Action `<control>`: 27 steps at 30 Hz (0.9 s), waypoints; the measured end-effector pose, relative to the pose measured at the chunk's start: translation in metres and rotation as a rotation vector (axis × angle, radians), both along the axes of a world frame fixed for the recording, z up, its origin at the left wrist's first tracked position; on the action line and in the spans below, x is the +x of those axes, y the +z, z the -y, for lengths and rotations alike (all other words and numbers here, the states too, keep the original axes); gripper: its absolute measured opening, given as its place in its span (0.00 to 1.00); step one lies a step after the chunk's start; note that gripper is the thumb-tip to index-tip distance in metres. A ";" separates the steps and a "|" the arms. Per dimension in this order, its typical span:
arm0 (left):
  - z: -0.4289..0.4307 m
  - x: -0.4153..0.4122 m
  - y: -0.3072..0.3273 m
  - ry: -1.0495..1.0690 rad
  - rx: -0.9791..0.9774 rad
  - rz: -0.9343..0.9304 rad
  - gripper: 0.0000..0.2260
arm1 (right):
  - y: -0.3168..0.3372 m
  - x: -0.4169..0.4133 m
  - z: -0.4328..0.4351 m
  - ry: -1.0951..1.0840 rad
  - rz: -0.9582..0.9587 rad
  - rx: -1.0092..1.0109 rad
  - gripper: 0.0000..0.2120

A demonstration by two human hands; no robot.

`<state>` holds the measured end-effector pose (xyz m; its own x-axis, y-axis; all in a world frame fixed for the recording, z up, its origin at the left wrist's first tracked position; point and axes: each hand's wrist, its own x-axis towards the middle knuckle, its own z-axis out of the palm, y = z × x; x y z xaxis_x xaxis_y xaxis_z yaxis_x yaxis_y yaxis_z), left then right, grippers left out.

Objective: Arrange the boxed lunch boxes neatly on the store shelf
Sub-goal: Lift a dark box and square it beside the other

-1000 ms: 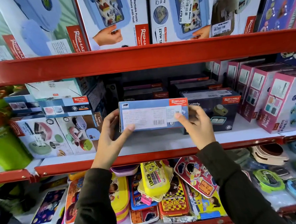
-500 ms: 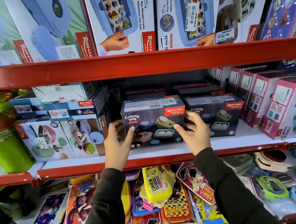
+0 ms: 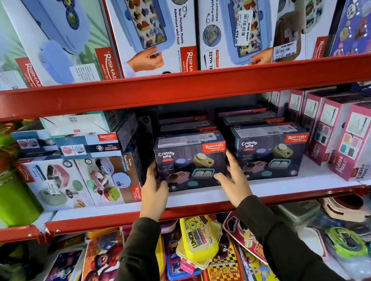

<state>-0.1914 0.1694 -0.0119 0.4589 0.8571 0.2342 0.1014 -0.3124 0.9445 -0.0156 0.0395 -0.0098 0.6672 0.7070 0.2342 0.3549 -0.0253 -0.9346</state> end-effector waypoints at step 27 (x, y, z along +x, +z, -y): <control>0.030 -0.035 -0.008 0.048 0.095 0.245 0.24 | 0.009 -0.026 0.047 0.016 -0.221 0.248 0.27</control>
<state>-0.2264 0.1395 -0.0202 0.3383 0.8454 0.4133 -0.1096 -0.4008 0.9096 -0.0411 -0.0071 -0.0006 0.7107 0.6570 0.2514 0.1411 0.2169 -0.9659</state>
